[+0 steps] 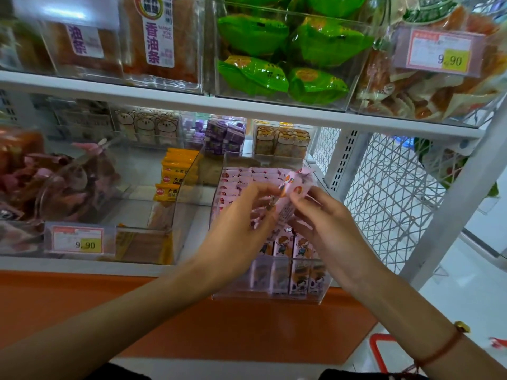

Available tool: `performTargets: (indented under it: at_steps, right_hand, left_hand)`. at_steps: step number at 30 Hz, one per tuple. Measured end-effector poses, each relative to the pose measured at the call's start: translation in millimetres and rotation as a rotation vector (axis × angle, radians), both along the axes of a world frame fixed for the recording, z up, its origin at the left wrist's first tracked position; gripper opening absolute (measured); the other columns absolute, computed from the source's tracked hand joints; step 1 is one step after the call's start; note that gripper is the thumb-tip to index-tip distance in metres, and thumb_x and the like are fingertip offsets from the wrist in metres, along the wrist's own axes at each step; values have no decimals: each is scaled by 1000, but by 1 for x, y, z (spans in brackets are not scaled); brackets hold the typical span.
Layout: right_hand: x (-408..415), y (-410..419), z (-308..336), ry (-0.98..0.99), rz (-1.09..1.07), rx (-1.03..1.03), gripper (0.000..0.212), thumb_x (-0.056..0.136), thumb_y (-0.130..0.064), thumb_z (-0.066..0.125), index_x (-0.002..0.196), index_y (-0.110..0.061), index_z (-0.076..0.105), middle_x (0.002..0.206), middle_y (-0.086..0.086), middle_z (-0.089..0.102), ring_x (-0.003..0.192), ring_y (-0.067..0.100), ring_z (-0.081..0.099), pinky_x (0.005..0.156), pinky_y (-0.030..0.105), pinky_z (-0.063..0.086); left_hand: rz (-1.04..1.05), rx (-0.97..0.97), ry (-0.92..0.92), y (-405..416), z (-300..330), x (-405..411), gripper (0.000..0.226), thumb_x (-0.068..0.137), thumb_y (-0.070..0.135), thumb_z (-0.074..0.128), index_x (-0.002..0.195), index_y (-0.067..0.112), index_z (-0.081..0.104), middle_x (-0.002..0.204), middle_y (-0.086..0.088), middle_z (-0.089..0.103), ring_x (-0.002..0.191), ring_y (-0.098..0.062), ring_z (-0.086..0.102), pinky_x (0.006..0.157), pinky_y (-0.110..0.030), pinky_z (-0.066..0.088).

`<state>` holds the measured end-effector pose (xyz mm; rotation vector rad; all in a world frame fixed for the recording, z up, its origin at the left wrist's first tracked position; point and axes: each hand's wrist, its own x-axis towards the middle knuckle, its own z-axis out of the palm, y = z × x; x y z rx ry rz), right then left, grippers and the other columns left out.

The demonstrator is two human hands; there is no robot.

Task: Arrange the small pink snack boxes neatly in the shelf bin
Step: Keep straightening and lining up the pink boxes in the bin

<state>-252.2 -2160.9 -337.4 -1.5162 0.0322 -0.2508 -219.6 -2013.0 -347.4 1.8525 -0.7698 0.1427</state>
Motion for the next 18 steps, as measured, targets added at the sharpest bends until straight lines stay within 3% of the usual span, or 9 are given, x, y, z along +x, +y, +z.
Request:
performTargets:
  at_steps: [2,4,8,11,15,18]
  right_hand:
    - [-1,3,-2,-34,-134,-23,33,84,-26,68,116,-22,63,107,-4,71,103,10,65,94,34,52]
    - [-2,5,-4,-101,-225,-35,27,79,-25,73,104,-24,63,100,-5,72,93,6,68,84,27,56]
    - [-5,9,-2,-200,-183,-102,26,77,-25,74,100,-27,62,97,-8,73,91,4,68,77,18,55]
    - [-7,6,3,-261,-121,-121,23,84,-20,67,101,-35,64,102,-11,72,98,5,67,83,22,54]
    - [-9,1,7,-282,-158,-149,17,86,-22,66,98,-33,68,94,-12,73,88,6,70,72,19,56]
    - [-6,-5,5,-146,-180,-81,9,83,-26,69,91,-22,69,82,-6,74,75,7,70,61,14,51]
  left_hand:
    - [53,86,-91,-1,-3,1,47,89,22,64,133,28,48,139,17,41,119,7,40,97,-1,33]
    - [74,91,-123,-3,-3,0,54,85,26,70,135,29,48,134,16,42,110,10,43,88,4,33]
    - [131,-74,-87,-4,-1,0,42,83,28,71,123,31,58,118,17,59,101,4,57,84,-17,51]
    - [101,-166,-52,-3,5,2,36,87,23,66,121,29,60,110,21,65,100,5,61,82,-18,53]
    - [-44,-236,136,0,9,3,36,95,17,53,131,19,53,111,13,68,102,3,63,78,-11,51]
    - [-138,-213,427,0,11,2,24,97,22,48,115,19,64,94,6,74,86,-1,69,67,-11,52]
